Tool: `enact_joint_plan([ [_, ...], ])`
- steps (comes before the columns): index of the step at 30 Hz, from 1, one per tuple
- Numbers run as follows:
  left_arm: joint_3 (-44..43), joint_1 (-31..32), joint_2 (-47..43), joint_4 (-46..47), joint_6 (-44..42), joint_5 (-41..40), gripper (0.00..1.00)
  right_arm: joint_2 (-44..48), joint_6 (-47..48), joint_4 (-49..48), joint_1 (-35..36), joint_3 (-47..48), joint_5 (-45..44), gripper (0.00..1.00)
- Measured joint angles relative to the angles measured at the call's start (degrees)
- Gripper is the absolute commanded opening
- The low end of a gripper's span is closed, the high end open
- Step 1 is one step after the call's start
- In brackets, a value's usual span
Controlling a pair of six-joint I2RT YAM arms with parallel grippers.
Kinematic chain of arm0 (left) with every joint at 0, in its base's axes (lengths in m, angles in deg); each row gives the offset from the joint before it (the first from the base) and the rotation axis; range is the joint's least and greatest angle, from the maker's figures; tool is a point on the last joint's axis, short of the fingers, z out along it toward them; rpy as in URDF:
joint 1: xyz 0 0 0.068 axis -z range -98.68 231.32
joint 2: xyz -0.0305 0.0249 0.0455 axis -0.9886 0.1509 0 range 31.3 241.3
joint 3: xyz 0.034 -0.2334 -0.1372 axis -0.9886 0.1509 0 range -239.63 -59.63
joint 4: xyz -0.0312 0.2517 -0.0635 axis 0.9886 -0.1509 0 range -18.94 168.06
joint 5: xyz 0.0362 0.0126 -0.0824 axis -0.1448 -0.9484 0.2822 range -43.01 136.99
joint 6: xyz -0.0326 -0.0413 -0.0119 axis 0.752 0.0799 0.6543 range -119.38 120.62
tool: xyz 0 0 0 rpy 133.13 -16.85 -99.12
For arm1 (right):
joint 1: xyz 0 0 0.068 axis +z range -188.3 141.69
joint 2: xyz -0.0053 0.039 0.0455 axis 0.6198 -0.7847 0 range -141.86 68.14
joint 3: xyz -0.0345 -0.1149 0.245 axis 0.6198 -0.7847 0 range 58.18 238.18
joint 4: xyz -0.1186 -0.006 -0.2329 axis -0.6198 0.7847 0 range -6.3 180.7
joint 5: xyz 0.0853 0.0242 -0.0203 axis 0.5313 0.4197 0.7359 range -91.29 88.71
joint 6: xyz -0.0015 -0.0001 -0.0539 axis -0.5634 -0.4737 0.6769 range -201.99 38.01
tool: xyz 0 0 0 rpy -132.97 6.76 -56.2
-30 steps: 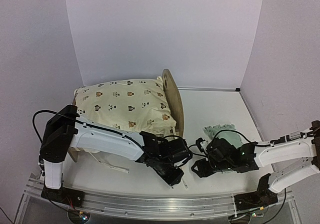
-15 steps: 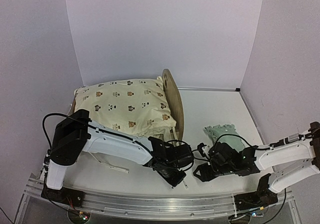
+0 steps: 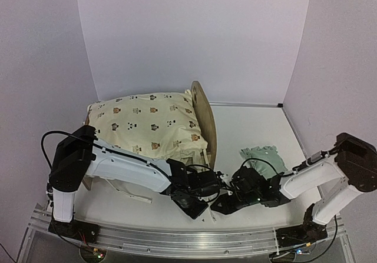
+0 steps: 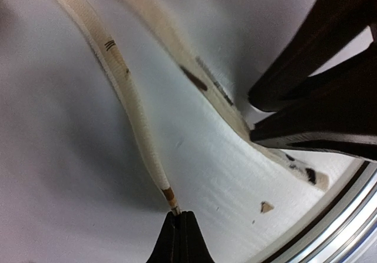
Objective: Set up the pet bed
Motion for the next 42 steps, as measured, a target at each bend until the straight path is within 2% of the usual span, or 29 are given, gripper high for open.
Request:
enact_joint_plan([
  [7, 2.72, -0.49, -3.82, -8.05, 2.28, -1.73, 0.0, -12.83, -2.0, -8.99, 0.71, 8.87, 3.53, 0.15],
  [13, 2.53, -0.55, -6.23, -9.82, 2.31, -1.44, 0.0, -14.66, -1.84, -10.26, 1.28, 10.37, 4.71, 0.16],
  [17, 0.66, 0.12, -6.29, -8.86, 1.03, 0.46, 0.0, -7.98, -1.28, -7.75, 1.71, 6.13, 4.06, 0.18],
  [25, -7.29, 1.3, -4.14, -6.46, -1.09, 3.91, 0.0, 10.79, -0.13, 3.81, 1.5, 0.03, -1.81, 0.18],
  [37, -9.04, -0.28, 2.48, -4.59, 1.44, 5.81, 0.03, 21.34, 3.19, 13.37, 2.4, -4.55, -11.24, 0.18],
  [39, -8.95, -0.38, 3.13, -3.36, 1.94, 6.65, 0.07, 22.06, 3.22, 13.99, 2.41, -4.59, -12.67, 0.18],
  [40, -8.76, -0.36, 3.31, -2.45, 2.08, 7.25, 0.13, 22.25, 3.22, 14.17, 2.41, -4.65, -13.21, 0.19],
  [42, -8.2, -0.35, 3.42, -0.73, 2.04, 8.66, 0.3, 22.48, 3.2, 14.65, 2.41, -4.76, -14.29, 0.19],
])
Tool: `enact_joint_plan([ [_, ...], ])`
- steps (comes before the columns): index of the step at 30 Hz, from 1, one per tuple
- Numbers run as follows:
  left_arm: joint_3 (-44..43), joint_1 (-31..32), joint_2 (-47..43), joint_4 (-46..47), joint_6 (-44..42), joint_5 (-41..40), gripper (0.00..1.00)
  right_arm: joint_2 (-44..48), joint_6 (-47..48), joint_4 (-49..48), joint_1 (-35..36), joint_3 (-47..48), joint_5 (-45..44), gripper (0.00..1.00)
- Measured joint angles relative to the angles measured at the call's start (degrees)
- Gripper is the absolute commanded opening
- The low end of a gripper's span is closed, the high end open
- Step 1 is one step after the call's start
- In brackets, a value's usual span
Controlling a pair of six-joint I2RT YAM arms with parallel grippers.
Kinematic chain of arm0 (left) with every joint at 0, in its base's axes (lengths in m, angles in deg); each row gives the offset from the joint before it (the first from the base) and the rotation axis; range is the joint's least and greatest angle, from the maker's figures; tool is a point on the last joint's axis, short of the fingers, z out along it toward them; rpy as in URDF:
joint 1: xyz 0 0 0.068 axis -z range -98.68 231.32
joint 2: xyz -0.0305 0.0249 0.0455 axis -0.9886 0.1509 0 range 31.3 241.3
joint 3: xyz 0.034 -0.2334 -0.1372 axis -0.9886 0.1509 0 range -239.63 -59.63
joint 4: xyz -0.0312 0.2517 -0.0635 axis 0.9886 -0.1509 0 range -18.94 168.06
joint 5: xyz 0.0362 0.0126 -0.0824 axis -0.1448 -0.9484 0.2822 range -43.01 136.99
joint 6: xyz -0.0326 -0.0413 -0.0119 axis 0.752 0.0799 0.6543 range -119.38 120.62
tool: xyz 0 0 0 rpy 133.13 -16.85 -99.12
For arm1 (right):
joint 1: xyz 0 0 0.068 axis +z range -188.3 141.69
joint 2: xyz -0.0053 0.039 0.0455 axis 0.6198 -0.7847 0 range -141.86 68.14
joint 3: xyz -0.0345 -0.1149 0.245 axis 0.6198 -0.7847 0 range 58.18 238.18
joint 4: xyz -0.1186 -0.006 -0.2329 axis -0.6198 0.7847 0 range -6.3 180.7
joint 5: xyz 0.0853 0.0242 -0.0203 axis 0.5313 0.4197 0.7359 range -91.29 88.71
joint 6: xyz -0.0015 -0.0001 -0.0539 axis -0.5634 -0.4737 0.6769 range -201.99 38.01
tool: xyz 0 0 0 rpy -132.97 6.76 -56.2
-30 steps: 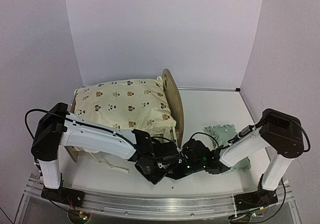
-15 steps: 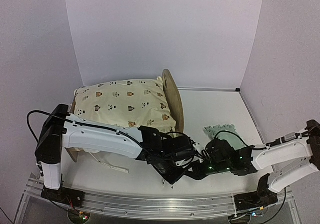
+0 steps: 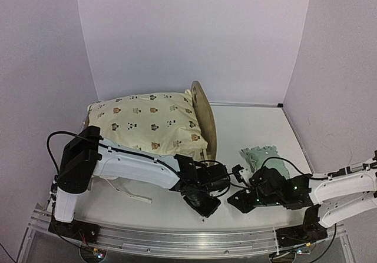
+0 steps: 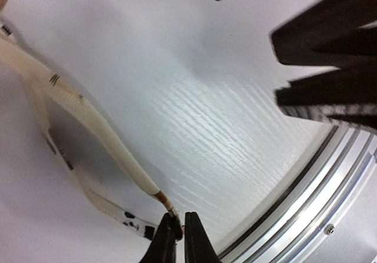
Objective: Set up the pet bed
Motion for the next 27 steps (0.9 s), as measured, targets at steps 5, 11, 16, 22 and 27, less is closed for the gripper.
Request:
enact_joint_plan([
  [5, 2.57, 0.04, 0.0, 4.53, 0.1, 3.47, 0.75, 0.14, 0.15, 0.61, 0.0, -0.06, -2.49, 0.22],
  [11, 7.62, 0.07, -2.97, 8.04, -0.21, 5.89, 0.99, 0.43, 1.51, 1.04, 0.0, 0.06, -5.22, 0.26],
  [16, 10.54, 0.07, -7.25, 6.97, 0.57, 4.22, 1.0, 0.42, 3.34, 2.19, 0.0, 2.01, -6.8, 0.29],
  [22, 11.27, 0.07, -14.19, 2.06, 3.8, -2.49, 0.94, -1.09, 5.44, 2.13, 0.0, 6.06, -7.84, 0.31],
  [27, 11.58, 0.04, -17.03, -0.2, 5.4, -4.74, 0.86, -4.62, 6.45, 2.21, -0.02, 8.96, -8.03, 0.31],
])
